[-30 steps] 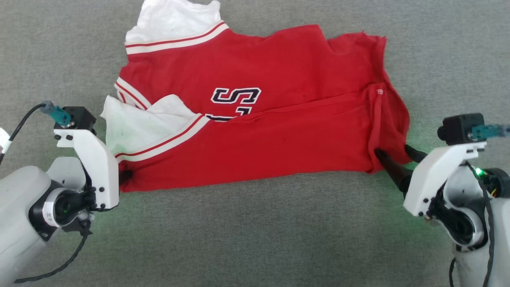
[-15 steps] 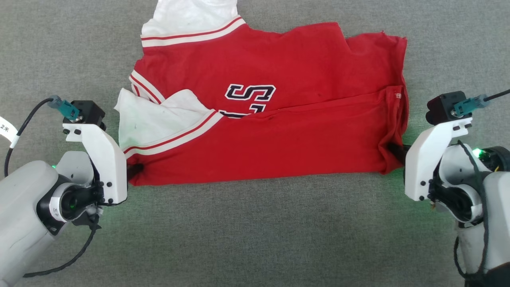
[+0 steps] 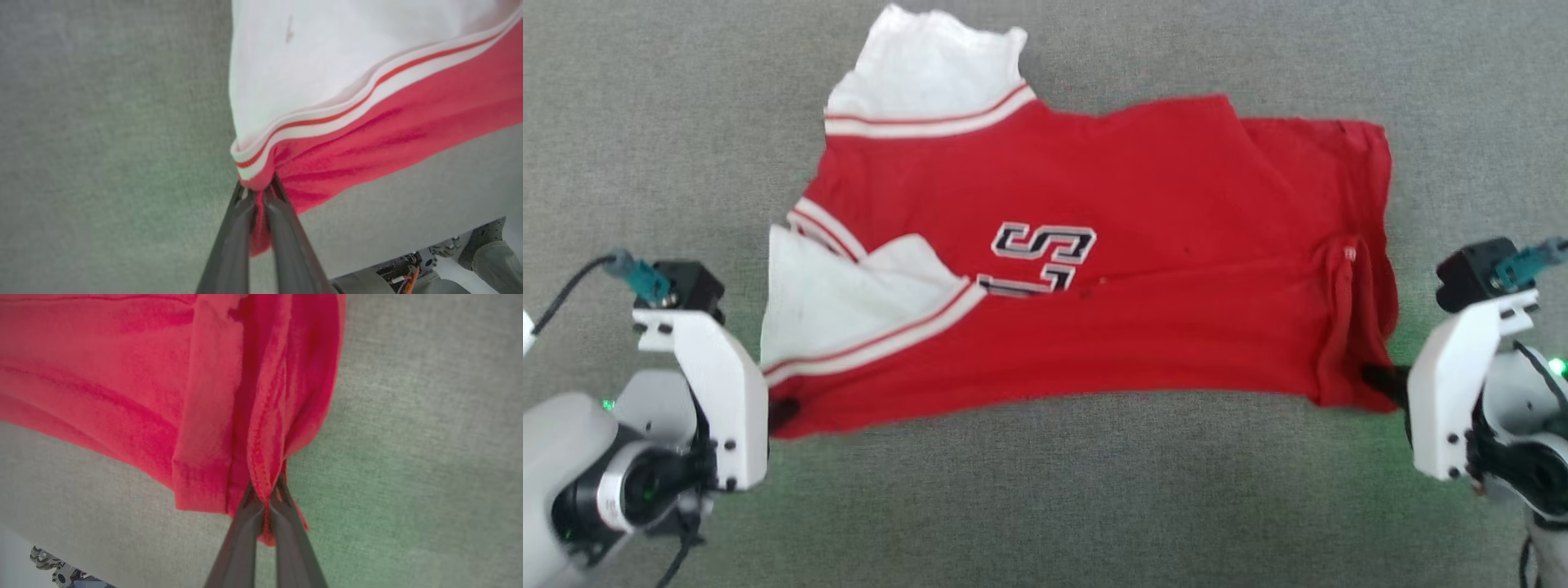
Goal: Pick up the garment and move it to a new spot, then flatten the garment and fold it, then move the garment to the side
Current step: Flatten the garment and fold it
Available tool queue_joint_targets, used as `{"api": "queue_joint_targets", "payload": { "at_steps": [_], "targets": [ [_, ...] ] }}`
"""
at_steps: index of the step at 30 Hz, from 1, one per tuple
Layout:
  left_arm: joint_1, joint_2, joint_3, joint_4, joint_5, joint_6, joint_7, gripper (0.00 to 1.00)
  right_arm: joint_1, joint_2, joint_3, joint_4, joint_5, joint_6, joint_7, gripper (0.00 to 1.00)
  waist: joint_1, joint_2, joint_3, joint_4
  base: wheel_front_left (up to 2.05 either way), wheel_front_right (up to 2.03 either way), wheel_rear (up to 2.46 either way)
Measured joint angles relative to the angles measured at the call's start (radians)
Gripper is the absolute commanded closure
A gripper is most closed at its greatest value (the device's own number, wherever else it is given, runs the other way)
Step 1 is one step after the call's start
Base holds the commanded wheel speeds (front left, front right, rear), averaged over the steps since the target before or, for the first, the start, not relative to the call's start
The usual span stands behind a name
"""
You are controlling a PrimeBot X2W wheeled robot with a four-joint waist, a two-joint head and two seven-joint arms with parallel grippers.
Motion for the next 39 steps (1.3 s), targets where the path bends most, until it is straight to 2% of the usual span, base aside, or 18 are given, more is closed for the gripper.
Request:
{"api": "queue_joint_targets", "payload": {
  "at_steps": [5,8,10,14,15,16,17,18,19,23,32,34,39],
  "targets": [
    [0.059,0.067,-0.001,-0.131,-0.023,0.078,-0.001,1.0,0.085,-0.008,-0.042,-0.094,0.02,0.0,0.095,1.0,0.0,0.0,-0.008,0.007,0.0,0.0,0.0],
    [0.102,0.086,-0.013,-0.18,-0.038,0.115,0.0,1.0,0.143,-0.006,-0.076,-0.138,0.022,0.0,0.145,1.0,0.0,0.0001,-0.008,0.009,0.0,0.0,0.0],
    [0.135,0.083,-0.019,-0.191,-0.06,0.131,-0.009,1.0,0.183,0.009,-0.096,-0.159,0.02,0.0,0.16,1.0,0.0,0.0,-0.005,0.011,0.0,0.0,0.0],
    [0.156,0.047,-0.031,-0.15,-0.069,0.126,-0.017,1.0,0.195,0.033,-0.099,-0.141,0.004,0.0,0.133,1.0,0.0,0.0,-0.004,0.01,0.0,0.0,0.0],
    [0.158,0.037,-0.032,-0.132,-0.07,0.121,-0.021,0.98,0.195,0.039,-0.094,-0.131,0.003,0.0,0.122,0.95,0.0,0.0,-0.006,0.01,0.0,0.0,0.0],
    [0.158,0.029,-0.034,-0.114,-0.07,0.116,-0.024,0.54,0.194,0.044,-0.09,-0.116,0.002,0.0,0.103,0.66,0.0,0.0001,-0.008,0.01,0.0,0.0,0.0],
    [0.157,0.019,-0.033,-0.099,-0.07,0.106,-0.027,0.1,0.192,0.045,-0.085,-0.103,-0.005,0.0,0.088,0.55,0.0,0.0001,-0.011,0.01,0.0,0.0,0.0],
    [0.157,0.012,-0.033,-0.085,-0.069,0.097,-0.03,0.0,0.191,0.044,-0.078,-0.091,-0.009,0.0,0.076,0.11,0.0,0.0001,-0.014,0.01,0.0,0.0,0.0],
    [0.156,0.008,-0.034,-0.076,-0.067,0.09,-0.03,0.0,0.191,0.044,-0.073,-0.082,-0.011,0.0,0.064,0.0,0.0,0.0001,-0.017,0.009,0.0,0.0,0.0],
    [0.145,0.018,-0.029,-0.086,-0.06,0.081,-0.027,0.0,0.19,0.048,-0.064,-0.079,-0.012,0.001,0.023,0.0,0.0,0.0,-0.034,0.006,0.0,0.0,0.0],
    [0.028,0.158,0.019,-0.217,0.008,0.107,0.025,0.0,0.179,0.067,-0.122,-0.198,-0.012,0.0,-0.101,0.0,0.0,0.0,-0.061,-0.028,0.0,0.0,0.0],
    [-0.013,0.174,0.031,-0.22,0.043,0.091,0.033,0.0,0.17,0.091,-0.136,-0.222,-0.013,0.0,-0.154,0.0,0.0001,0.0,-0.06,-0.043,0.0,0.0,0.0],
    [-0.133,0.155,0.074,-0.152,0.121,0.019,0.018,0.0,0.119,0.144,-0.146,-0.252,-0.064,0.0,-0.356,0.0,0.0,0.0,-0.044,-0.092,0.0,0.0,0.0]
  ]
}}
